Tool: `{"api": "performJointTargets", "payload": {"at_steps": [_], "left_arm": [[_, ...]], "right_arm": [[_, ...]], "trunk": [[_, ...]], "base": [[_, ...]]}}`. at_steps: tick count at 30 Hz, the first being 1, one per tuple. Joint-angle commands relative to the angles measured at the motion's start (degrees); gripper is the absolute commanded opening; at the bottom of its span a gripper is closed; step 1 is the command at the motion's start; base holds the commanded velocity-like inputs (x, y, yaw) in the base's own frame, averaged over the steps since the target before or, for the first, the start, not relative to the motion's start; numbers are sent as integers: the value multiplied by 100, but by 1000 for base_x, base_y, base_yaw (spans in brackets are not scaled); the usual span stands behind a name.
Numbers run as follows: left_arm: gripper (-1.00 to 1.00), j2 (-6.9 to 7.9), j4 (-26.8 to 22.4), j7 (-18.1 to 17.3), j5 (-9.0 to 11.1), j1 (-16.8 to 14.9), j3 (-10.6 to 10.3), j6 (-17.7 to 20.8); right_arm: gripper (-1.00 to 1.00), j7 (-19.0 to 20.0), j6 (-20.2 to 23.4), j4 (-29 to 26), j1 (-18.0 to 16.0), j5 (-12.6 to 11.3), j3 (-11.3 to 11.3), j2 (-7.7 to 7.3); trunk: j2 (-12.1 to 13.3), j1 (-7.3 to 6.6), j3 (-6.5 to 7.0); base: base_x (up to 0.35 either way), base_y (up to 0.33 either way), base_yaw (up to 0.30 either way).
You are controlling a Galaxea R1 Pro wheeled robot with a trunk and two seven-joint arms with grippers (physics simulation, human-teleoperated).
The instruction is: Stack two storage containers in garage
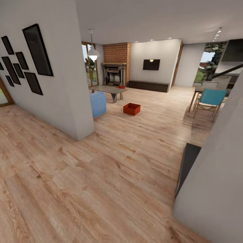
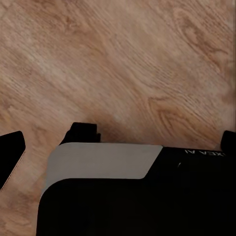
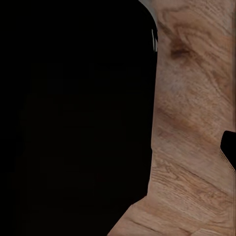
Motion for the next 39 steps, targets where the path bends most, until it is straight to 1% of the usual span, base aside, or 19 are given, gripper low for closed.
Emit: {"api": "performJointTargets", "payload": {"at_steps": [1, 10, 15, 39], "left_arm": [[100, -2, 3, 10, -8, -3, 32, -17], [100, -5, 3, 12, -4, -3, 32, -23], [100, 0, 3, 12, -3, -3, 38, -24], [100, -5, 3, 11, -3, -3, 39, -24]], "right_arm": [[100, -13, -15, 3, -2, 4, 3, 2], [100, -13, -14, 3, -2, 3, 1, 9], [100, -13, -17, 3, -2, 3, 7, 8], [100, -20, -22, 3, -2, 3, 2, 4]], "trunk": [[-2, 3, -5], [-2, 3, -4], [-2, 3, 20], [-2, 3, 95]], "base": [[344, 0, -2], [344, 14, -1], [344, 90, -32], [340, 139, -28]]}}
